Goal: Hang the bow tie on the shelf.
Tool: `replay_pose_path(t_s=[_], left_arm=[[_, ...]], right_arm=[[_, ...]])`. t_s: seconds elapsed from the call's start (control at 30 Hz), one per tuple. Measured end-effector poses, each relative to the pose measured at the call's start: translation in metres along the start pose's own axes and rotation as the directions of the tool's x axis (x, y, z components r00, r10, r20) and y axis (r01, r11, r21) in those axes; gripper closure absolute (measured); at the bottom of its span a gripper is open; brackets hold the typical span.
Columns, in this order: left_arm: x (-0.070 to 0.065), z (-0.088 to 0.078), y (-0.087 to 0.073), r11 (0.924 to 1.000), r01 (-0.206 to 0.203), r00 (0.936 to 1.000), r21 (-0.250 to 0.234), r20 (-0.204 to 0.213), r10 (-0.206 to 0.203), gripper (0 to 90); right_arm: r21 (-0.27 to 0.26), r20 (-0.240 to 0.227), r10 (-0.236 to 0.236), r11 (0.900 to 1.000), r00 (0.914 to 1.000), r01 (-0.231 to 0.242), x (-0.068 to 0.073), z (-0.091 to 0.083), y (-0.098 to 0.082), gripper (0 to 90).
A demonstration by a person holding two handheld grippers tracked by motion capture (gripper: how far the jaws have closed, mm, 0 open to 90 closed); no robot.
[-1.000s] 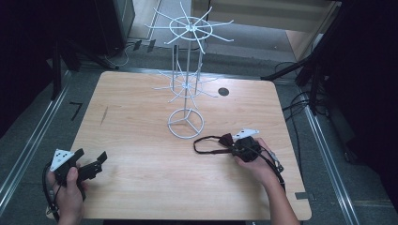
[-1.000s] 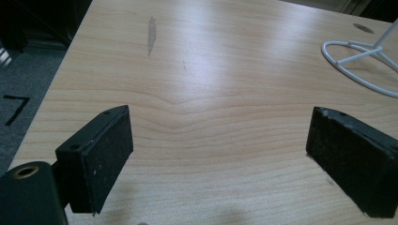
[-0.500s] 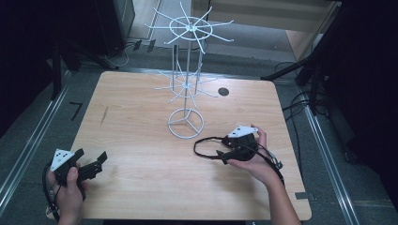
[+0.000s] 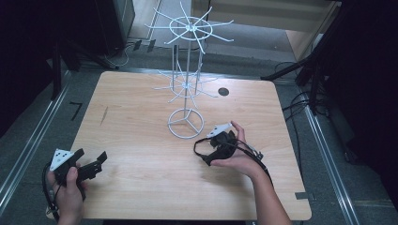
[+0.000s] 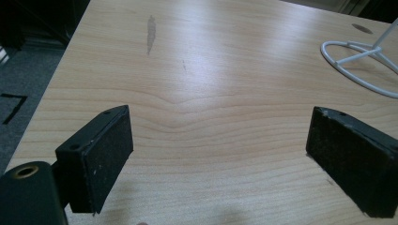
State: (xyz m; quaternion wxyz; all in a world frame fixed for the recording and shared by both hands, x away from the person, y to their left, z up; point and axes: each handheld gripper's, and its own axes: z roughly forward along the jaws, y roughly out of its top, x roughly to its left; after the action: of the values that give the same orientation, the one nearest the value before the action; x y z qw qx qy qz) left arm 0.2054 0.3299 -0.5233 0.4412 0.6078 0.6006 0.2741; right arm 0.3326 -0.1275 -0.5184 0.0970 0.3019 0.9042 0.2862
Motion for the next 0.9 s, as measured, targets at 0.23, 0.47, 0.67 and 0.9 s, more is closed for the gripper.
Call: replay_pose_path(t_s=[0.23,0.47,0.67,0.9], left_arm=[[0.000,0.000,0.000,1.0000,0.000,1.0000,0.000,-0.002,0.000,8.4],[0.000,0.000,0.000,1.0000,0.000,1.0000,0.000,-0.002,0.000,8.4],[0.000,0.000,0.000,1.0000,-0.002,1.0000,0.002,-0.002,0.002,8.4],[0.000,0.001,0.000,0.9999,0.000,0.9999,0.011,0.011,0.000,8.4]], right_arm=[[0.048,-0.003,-0.009,0.999,1.0000,0.009,-0.002,0.001,-0.009,13.7],[0.034,0.052,0.024,0.999,0.9983,-0.026,-0.007,-0.007,-0.014,29.3],[-0.008,0.177,-0.086,0.996,0.9805,0.089,0.003,-0.014,-0.012,12.0],[-0.048,0.201,0.044,0.998,0.9787,-0.036,-0.021,-0.012,-0.014,1.9]])
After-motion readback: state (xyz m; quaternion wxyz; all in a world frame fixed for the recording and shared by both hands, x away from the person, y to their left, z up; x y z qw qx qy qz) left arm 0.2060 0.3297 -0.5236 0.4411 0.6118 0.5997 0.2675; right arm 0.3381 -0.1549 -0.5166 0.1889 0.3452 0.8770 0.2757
